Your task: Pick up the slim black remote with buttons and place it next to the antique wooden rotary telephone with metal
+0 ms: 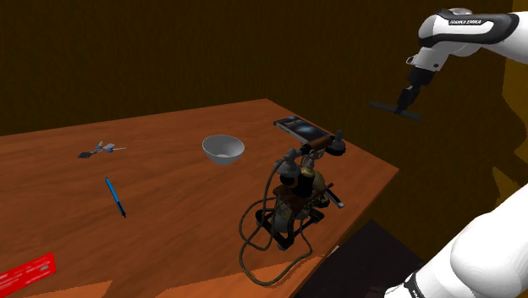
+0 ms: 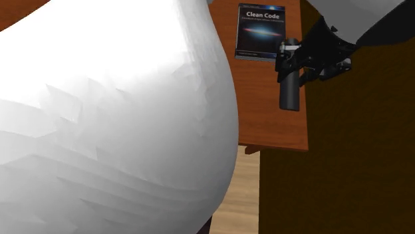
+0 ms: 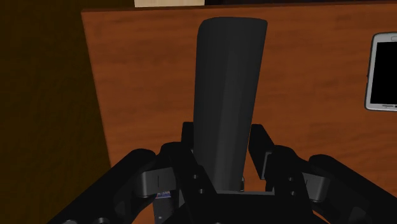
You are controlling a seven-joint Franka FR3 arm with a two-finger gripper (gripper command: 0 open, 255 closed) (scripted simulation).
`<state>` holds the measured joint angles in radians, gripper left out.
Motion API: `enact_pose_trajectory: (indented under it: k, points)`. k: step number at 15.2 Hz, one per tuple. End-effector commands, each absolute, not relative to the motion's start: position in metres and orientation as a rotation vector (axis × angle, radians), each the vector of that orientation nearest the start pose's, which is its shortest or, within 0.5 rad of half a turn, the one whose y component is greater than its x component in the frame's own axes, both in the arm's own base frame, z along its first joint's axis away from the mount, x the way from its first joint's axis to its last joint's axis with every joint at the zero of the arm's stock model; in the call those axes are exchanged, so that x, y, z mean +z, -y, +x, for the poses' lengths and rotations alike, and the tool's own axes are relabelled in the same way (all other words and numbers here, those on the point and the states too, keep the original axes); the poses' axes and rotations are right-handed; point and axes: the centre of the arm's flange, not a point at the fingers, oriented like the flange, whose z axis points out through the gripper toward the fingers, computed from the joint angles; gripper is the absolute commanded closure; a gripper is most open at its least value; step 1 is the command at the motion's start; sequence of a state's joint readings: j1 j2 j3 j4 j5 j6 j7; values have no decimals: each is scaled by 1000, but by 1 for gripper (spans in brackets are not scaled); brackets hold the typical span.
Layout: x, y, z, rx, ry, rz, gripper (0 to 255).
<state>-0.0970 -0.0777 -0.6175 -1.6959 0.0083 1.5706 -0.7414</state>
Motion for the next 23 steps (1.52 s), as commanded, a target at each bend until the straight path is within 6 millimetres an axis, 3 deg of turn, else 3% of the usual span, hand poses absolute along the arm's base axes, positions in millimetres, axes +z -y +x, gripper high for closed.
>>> enact_pose_trajectory:
  k: [1,19,23]
  points:
    - [610,356,395,17,45,-3060,255]
    - [702,356,395,17,45,-3060,255]
    - [702,310,419,17,45,-3060,255]
